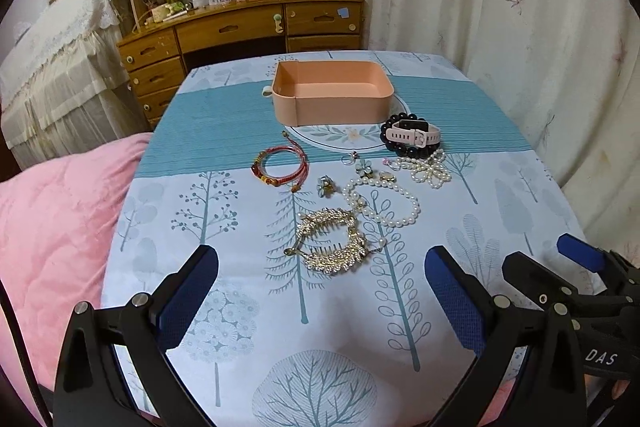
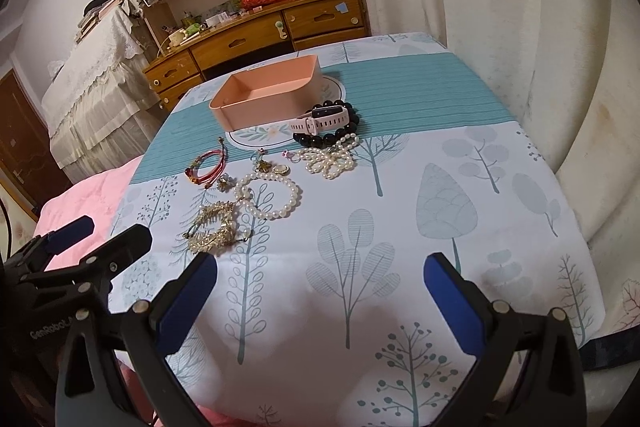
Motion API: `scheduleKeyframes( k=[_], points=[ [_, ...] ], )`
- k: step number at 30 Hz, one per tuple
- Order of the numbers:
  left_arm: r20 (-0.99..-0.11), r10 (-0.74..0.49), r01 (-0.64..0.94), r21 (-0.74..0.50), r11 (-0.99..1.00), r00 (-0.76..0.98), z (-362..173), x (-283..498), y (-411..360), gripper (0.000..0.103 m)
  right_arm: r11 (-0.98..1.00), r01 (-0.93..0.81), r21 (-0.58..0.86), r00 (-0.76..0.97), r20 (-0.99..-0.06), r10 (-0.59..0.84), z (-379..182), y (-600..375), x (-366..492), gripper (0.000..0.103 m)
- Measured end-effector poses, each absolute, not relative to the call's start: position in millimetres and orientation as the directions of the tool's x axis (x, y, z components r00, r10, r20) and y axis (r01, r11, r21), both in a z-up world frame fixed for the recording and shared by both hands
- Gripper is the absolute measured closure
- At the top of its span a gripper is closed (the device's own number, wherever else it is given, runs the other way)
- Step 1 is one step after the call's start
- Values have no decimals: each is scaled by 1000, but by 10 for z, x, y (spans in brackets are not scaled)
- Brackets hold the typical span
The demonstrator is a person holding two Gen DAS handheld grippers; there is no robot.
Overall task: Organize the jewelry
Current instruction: 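Move both tools toward the jewelry on the cloth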
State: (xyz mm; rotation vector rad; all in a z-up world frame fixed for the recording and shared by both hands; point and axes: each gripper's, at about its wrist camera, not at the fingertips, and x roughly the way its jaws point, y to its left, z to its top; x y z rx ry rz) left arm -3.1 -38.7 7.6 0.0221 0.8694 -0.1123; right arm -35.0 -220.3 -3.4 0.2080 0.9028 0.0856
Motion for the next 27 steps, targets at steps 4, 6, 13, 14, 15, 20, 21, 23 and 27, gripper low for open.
scheduleKeyframes(
  k=[4, 6, 13, 14, 15, 20, 21, 23, 27],
  points=[
    [-765, -101, 113, -37, 993, 637, 76, -42, -357, 1, 978, 14, 209, 616, -772, 156, -35, -2201, -349, 0],
    [-767, -101, 118, -33, 992, 634, 69, -47, -349, 1, 979, 9, 205, 617, -771, 156, -28, -2189, -348, 0],
    [-798, -101, 108, -45, 993, 594, -58, 82, -324, 1, 982, -15, 186, 601, -783, 158, -54, -2094, -296, 0],
    [-801, -104, 109, -49, 993, 590, -76, 87, -311, 1, 983, -19, 183, 597, -787, 158, -65, -2074, -285, 0],
    [-803, -108, 111, -52, 992, 586, -91, 91, -298, 1, 983, -22, 181, 594, -789, 159, -70, -2060, -278, 0],
    [-804, -127, 122, -68, 990, 580, -139, 103, -210, 1, 983, -37, 182, 589, -791, 168, -96, -1990, -239, 0],
    [-805, -133, 124, -73, 989, 578, -147, 111, -196, 1, 983, -42, 181, 589, -790, 170, -105, -1977, -228, 0],
    [-810, -148, 132, -88, 987, 568, -182, 134, -160, 1, 983, -55, 177, 591, -787, 175, -130, -1949, -212, 0],
    [-831, -182, 153, -117, 981, 526, -296, 218, -92, 1, 984, -118, 130, 603, -778, 175, -178, -1889, -155, 0]
  ],
)
